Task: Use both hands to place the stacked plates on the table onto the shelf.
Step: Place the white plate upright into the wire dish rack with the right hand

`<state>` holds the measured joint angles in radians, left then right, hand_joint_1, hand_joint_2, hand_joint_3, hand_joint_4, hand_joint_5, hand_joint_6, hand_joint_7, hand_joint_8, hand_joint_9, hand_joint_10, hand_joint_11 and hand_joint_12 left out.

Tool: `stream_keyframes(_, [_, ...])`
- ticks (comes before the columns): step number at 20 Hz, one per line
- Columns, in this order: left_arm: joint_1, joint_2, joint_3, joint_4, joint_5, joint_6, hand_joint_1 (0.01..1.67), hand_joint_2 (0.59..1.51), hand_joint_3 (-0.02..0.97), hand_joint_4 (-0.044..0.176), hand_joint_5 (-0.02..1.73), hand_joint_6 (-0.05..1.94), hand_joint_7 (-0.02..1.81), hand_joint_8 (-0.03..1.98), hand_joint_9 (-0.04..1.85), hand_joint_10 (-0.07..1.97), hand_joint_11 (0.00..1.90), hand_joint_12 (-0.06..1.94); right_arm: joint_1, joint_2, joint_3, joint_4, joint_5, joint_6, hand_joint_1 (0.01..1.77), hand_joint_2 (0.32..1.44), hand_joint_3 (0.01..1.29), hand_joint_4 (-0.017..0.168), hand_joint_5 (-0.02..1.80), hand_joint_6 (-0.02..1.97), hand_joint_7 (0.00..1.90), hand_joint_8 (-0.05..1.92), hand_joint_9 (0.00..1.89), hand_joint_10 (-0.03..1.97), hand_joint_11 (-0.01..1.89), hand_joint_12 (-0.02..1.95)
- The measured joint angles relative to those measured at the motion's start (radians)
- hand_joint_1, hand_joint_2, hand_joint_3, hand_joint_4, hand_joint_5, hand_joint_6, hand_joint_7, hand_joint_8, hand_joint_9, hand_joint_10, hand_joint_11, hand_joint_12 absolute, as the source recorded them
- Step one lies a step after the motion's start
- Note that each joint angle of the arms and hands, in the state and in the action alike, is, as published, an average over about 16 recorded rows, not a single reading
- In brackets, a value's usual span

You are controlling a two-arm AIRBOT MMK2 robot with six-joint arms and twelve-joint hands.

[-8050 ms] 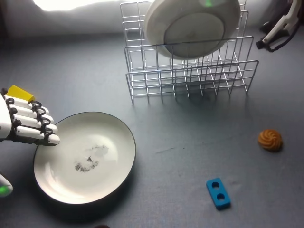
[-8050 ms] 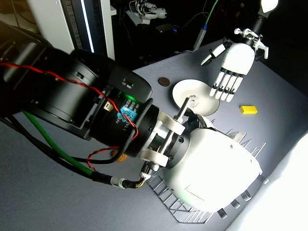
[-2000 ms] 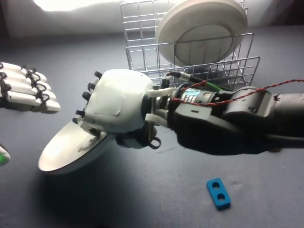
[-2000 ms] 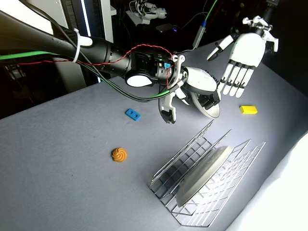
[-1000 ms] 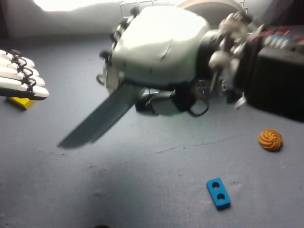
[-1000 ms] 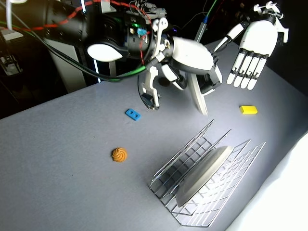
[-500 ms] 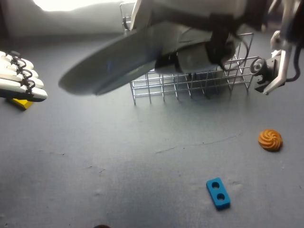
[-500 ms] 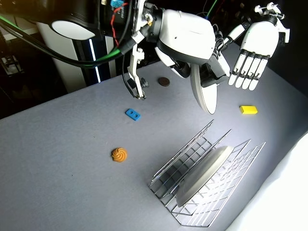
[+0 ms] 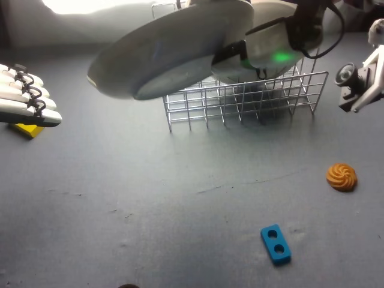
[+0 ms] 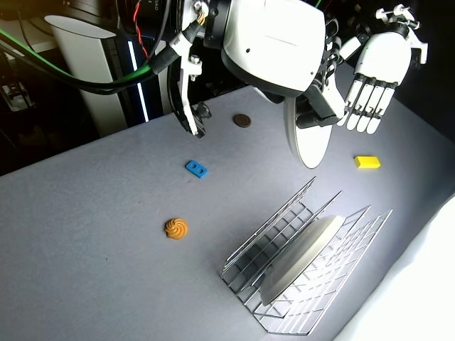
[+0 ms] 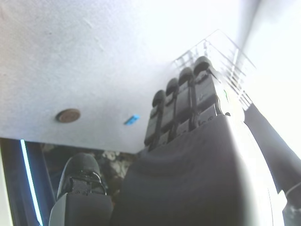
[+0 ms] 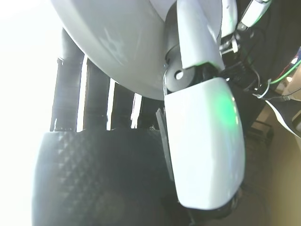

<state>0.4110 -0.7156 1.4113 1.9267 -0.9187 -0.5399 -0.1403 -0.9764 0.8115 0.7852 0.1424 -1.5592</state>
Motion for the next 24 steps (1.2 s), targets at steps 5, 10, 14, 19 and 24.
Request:
stream_keyframes(5, [0.0, -0.004, 0.003, 0.0, -0.001, 0.0, 0.01, 1.115, 0.018, 0.003, 0.05, 0.01, 0.05, 0.01, 0.03, 0.01, 0.02, 0.0, 0.005, 0.011, 0.027, 0.006, -0.056, 0.048, 1.27, 1.01, 0.01, -0.007, 1.1, 0.39, 1.0, 1.05, 0.88, 1.31, 0.65, 1.64])
stream_keyframes(10, [0.0, -0.008, 0.006, 0.0, -0.003, 0.0, 0.01, 1.117, 0.019, 0.003, 0.06, 0.01, 0.06, 0.01, 0.03, 0.01, 0.02, 0.0, 0.006, 0.014, 0.052, -0.014, -0.096, 0.115, 1.27, 1.01, 0.01, -0.007, 1.1, 0.4, 1.0, 1.06, 0.87, 1.29, 0.64, 1.66])
stream_keyframes(14, [0.0, -0.011, 0.008, 0.001, -0.004, 0.0, 0.01, 1.117, 0.019, 0.003, 0.06, 0.01, 0.06, 0.01, 0.04, 0.01, 0.02, 0.0, -0.006, 0.019, 0.062, -0.19, -0.074, 0.311, 1.27, 1.01, 0.01, -0.007, 1.1, 0.41, 1.0, 1.05, 0.88, 1.3, 0.64, 1.66])
stream_keyframes(19, [0.0, -0.011, 0.011, 0.001, -0.005, 0.0, 0.01, 1.118, 0.019, 0.003, 0.06, 0.01, 0.06, 0.01, 0.04, 0.01, 0.02, 0.0, -0.022, 0.026, 0.064, -0.441, -0.019, 0.586, 1.28, 1.0, 0.01, -0.007, 1.09, 0.42, 1.0, 1.05, 0.88, 1.3, 0.63, 1.64])
stream_keyframes(24, [0.0, -0.012, 0.013, 0.002, -0.007, 0.0, 0.01, 1.118, 0.018, 0.003, 0.05, 0.01, 0.06, 0.02, 0.03, 0.01, 0.02, 0.0, -0.028, 0.031, 0.075, -0.647, 0.014, 0.871, 1.28, 1.0, 0.01, -0.007, 1.1, 0.42, 1.0, 1.04, 0.88, 1.28, 0.63, 1.64])
